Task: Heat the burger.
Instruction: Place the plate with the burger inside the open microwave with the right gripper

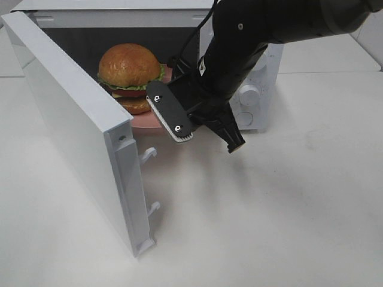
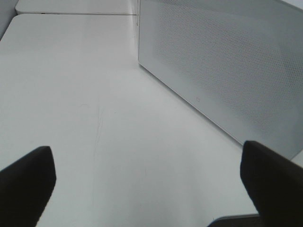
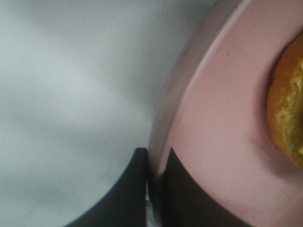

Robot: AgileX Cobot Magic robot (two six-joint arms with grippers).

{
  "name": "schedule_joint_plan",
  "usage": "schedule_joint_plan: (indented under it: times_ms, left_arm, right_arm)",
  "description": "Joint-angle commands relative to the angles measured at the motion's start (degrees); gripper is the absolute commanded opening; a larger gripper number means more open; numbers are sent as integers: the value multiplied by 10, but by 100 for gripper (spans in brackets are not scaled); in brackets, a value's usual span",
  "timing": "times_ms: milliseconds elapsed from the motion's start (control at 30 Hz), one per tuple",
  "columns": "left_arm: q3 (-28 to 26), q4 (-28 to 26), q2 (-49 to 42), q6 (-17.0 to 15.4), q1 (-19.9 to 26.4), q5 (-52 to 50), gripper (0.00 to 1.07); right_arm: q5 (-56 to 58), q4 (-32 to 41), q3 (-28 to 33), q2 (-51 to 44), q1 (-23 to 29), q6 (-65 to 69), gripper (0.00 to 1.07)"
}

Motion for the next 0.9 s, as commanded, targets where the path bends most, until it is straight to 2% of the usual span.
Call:
schedule_joint_plan:
  times_ms: [33,900]
  left_arm:
    - [-1,-4,-9,-2,0,-6,98]
    - [-1,-4,-9,-2,0,-6,98]
  right_arm:
    - [-15,-26,-29,2,-11,31,0]
    - [26,-65,-178,109,-11,116,0]
